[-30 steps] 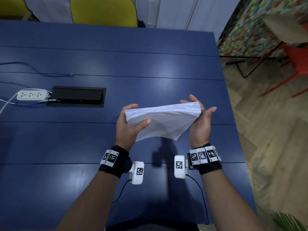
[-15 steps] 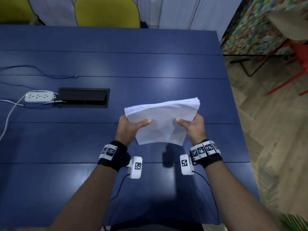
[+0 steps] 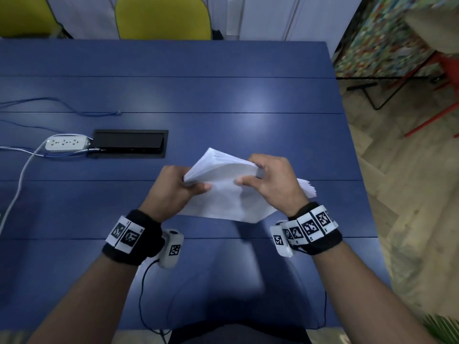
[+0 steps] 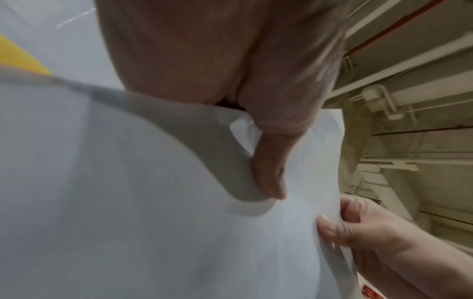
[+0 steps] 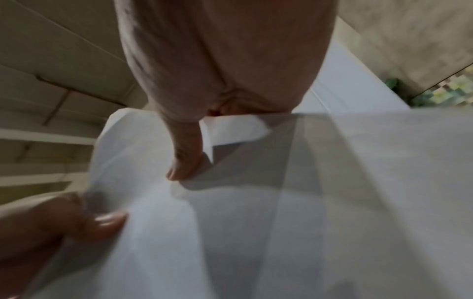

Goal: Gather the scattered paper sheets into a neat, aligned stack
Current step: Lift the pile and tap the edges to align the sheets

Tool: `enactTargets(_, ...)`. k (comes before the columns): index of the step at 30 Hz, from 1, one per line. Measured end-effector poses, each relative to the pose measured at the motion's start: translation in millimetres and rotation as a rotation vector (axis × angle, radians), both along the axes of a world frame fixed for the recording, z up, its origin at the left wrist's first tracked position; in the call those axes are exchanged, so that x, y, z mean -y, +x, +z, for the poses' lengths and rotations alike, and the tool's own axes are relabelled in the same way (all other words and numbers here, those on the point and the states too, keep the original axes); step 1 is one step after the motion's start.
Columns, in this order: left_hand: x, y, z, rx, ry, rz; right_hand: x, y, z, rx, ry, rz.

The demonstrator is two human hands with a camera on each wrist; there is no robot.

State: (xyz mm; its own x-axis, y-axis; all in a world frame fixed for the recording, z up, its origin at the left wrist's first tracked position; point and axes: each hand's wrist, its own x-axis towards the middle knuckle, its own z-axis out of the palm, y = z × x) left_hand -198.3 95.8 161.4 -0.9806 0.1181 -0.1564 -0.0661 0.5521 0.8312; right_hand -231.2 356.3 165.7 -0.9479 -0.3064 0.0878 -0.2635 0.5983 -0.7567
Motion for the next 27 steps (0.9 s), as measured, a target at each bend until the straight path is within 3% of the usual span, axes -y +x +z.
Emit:
enactTargets(5, 28.1, 22.0, -19.4, 0.127, 0.267, 0.235, -76.0, 17.1, -33.9, 0.222, -0.003, -0.233)
enactTargets(9, 36.0, 35.0, -35.3, 0.151, 0.471, 0.387, -89.8, 38.0, -60.9, 0.48, -0.711, -0.36)
enactTargets(11, 30.1, 37.1, -46.9, 0.123, 0.521, 0.434, -76.9, 45.0, -72.3, 0.57, -0.872, -0.358)
enactTargets(13, 22.9, 38.3, -58.5, 0.086, 0.555, 0.464, -60.1, 47.9, -78.2, 0.582, -0.879, -0.38)
enactTargets(20, -7.8, 43.1, -96.6, -0.012, 0.6, 0.568, -16.5, 46.4, -97.9, 0.253, -0.846, -0.765)
enactTargets(27, -20.0, 52.1, -148.7, 0.167, 0.559, 0.695, -18.8, 55.1, -155.5, 0.455, -0.635, -0.84)
